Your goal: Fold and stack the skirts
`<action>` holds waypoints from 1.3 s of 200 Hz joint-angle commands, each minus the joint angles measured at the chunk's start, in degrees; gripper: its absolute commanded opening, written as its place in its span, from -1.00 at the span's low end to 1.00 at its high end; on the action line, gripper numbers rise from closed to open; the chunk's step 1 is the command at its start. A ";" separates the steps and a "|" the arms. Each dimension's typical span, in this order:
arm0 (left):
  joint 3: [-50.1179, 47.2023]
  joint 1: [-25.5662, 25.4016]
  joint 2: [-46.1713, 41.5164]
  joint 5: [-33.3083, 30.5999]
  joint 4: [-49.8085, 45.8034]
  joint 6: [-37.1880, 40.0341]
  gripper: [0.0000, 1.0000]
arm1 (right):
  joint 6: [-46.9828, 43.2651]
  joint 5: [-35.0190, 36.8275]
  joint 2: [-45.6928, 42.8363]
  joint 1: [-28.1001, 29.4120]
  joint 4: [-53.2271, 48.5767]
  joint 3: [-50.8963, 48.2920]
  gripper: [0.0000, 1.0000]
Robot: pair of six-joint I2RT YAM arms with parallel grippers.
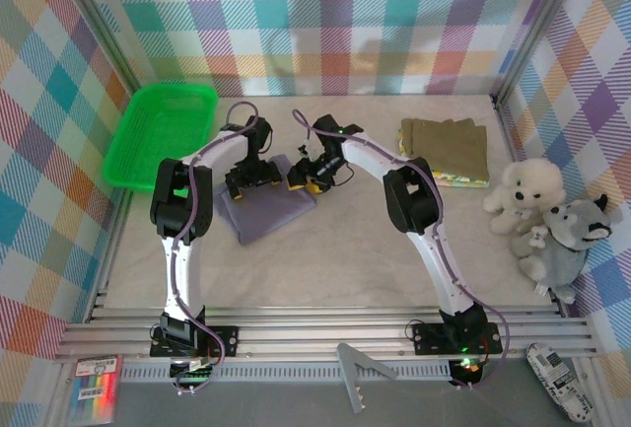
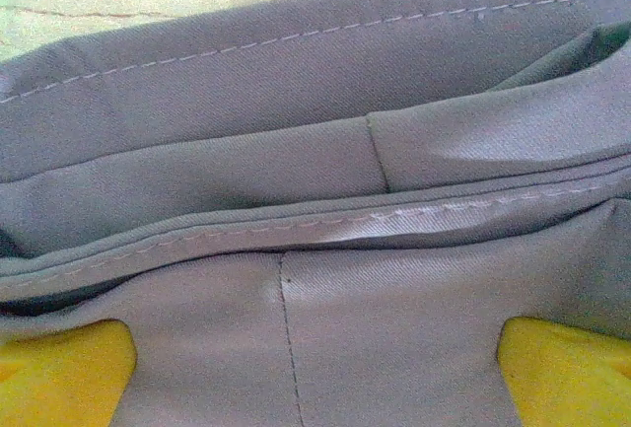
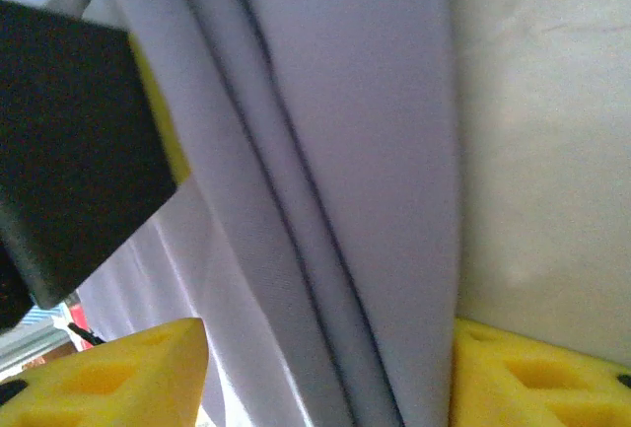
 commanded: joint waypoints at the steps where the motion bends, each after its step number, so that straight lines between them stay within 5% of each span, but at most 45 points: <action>1: -2.59 0.06 5.61 -2.38 -7.17 1.41 0.94 | 2.30 -2.99 2.24 1.70 -0.78 0.43 0.16; 31: -2.64 0.06 5.54 -2.02 -6.81 1.52 0.94 | 5.14 -3.16 2.98 2.54 1.49 0.24 -0.03; 107: -3.69 0.06 4.14 0.39 -4.50 2.67 0.97 | 12.45 3.29 4.30 2.55 4.38 -0.21 -1.00; 165: -5.81 0.14 -2.73 5.19 0.63 3.81 1.00 | 4.66 19.59 -4.70 2.13 -3.86 -4.16 -1.00; 202: -14.92 0.42 -16.25 12.49 14.82 -0.37 1.00 | -1.96 32.92 -12.83 1.81 -9.40 -8.72 -1.00; 260: -22.21 1.53 -31.38 5.00 22.21 -5.87 1.00 | -8.09 46.52 -20.87 -1.08 -12.86 -13.73 -1.00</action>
